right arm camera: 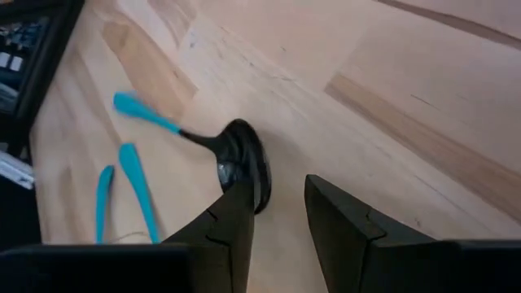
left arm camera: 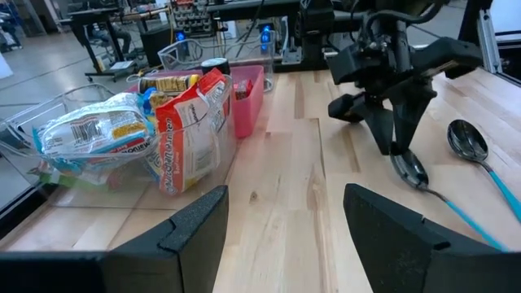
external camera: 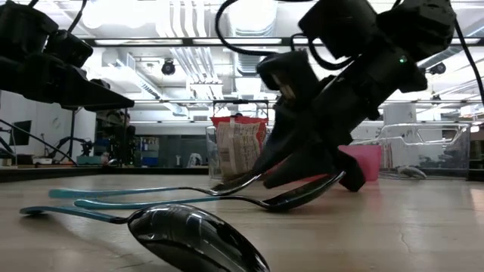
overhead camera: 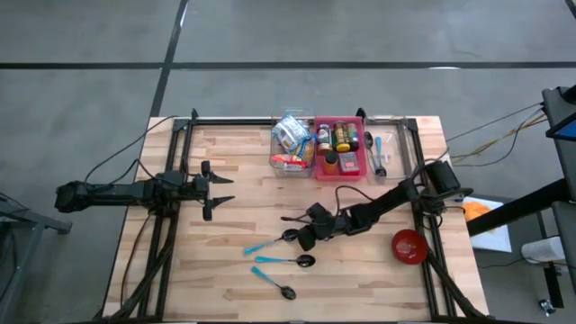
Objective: Pick & Place Food Item
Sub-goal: Put the blue spoon into the right transparent bin
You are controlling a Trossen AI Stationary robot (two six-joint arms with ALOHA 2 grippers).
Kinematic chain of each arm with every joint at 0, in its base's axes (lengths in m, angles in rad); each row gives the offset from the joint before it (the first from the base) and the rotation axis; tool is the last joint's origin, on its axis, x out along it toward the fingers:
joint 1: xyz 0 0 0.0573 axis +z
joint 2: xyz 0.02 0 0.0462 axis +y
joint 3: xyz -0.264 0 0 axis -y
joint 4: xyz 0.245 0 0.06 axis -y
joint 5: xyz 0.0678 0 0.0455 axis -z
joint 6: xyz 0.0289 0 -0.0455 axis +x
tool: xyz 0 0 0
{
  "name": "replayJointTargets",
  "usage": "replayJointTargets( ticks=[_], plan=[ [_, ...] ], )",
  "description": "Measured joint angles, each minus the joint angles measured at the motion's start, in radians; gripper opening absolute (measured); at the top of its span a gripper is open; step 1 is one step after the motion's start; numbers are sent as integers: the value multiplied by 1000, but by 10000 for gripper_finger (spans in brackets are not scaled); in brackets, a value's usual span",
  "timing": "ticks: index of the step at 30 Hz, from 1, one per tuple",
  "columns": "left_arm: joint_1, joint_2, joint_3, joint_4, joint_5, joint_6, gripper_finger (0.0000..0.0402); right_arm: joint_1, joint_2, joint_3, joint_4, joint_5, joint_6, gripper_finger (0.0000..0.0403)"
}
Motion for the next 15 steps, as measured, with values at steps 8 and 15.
replayJointTargets(
  ticks=[8,15],
  plan=[
    [0,18,0,0,0,0,244,0,49,57,-2,-4,-59,109],
    [0,18,0,0,0,0,244,-1,52,58,-2,66,-57,109]
  ],
)
